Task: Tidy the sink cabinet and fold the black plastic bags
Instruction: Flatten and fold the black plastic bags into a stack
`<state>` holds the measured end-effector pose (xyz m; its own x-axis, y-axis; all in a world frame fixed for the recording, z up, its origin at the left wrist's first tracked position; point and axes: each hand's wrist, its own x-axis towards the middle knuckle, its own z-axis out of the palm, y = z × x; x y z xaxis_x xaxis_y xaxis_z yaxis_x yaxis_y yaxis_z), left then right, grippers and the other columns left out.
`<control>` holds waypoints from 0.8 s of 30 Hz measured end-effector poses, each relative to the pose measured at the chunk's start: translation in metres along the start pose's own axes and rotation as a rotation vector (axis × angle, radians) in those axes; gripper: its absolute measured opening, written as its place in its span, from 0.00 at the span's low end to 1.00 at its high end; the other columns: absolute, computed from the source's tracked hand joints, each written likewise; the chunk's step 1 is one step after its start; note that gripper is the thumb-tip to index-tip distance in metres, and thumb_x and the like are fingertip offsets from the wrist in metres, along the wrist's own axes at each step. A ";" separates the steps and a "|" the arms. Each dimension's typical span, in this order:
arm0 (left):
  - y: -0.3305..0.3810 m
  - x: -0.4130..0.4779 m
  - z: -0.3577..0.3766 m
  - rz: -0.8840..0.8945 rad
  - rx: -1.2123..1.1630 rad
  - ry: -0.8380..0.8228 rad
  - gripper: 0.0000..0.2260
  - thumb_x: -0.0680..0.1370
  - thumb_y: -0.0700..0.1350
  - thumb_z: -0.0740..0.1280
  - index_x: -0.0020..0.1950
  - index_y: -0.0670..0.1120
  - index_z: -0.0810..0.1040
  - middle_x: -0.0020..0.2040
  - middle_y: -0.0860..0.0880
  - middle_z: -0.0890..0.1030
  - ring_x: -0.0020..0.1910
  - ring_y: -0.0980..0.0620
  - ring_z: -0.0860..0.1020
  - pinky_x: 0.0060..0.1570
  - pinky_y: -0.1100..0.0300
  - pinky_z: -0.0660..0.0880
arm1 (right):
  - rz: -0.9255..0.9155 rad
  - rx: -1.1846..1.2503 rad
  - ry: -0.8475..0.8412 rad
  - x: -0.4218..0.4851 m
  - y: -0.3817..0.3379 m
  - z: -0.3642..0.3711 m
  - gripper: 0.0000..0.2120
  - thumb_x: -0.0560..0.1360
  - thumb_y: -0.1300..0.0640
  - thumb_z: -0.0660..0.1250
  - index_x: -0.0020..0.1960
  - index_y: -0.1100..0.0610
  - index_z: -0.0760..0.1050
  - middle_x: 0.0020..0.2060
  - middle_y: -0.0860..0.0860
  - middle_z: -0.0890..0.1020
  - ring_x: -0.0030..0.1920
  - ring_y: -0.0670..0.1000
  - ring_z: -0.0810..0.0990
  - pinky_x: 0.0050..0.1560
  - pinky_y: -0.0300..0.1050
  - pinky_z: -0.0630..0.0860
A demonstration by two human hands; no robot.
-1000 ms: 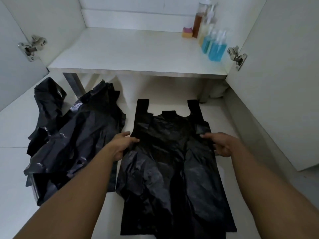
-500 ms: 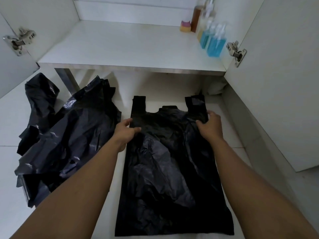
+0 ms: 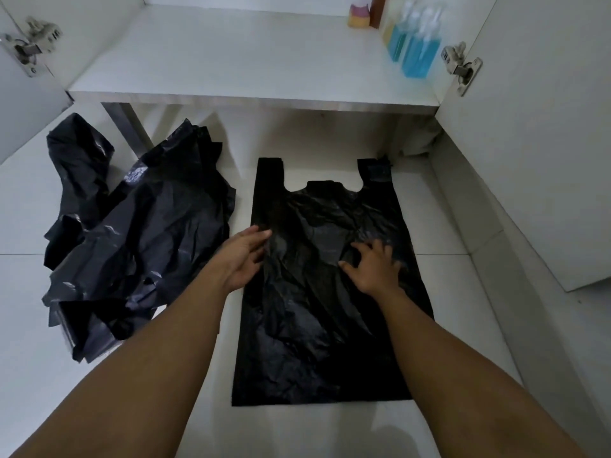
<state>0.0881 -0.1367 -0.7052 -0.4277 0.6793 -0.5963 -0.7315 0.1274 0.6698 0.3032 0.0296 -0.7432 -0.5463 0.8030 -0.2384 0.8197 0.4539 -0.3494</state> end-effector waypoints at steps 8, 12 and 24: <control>-0.005 -0.028 -0.007 -0.382 0.832 -0.022 0.18 0.72 0.47 0.78 0.60 0.45 0.81 0.58 0.45 0.83 0.48 0.50 0.79 0.41 0.62 0.75 | 0.029 -0.024 -0.052 0.008 -0.015 0.001 0.35 0.75 0.34 0.63 0.77 0.49 0.62 0.74 0.55 0.61 0.73 0.61 0.57 0.71 0.67 0.57; -0.007 -0.032 -0.011 -0.340 0.878 -0.078 0.15 0.76 0.45 0.75 0.61 0.43 0.80 0.58 0.45 0.84 0.54 0.49 0.81 0.53 0.56 0.78 | 0.042 -0.041 -0.049 0.009 -0.019 0.002 0.36 0.75 0.33 0.63 0.77 0.50 0.62 0.75 0.56 0.60 0.73 0.62 0.57 0.71 0.68 0.57; -0.007 -0.051 -0.039 -0.709 0.977 -0.333 0.17 0.58 0.54 0.84 0.35 0.48 0.81 0.29 0.49 0.74 0.23 0.56 0.71 0.23 0.65 0.58 | 0.051 -0.011 -0.084 0.013 -0.027 -0.006 0.37 0.74 0.37 0.68 0.77 0.52 0.62 0.76 0.57 0.58 0.74 0.62 0.56 0.73 0.67 0.57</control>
<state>0.0943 -0.2008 -0.6966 0.1577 0.3732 -0.9142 0.0145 0.9248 0.3801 0.2750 0.0297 -0.7313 -0.5160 0.7903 -0.3304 0.8483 0.4181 -0.3248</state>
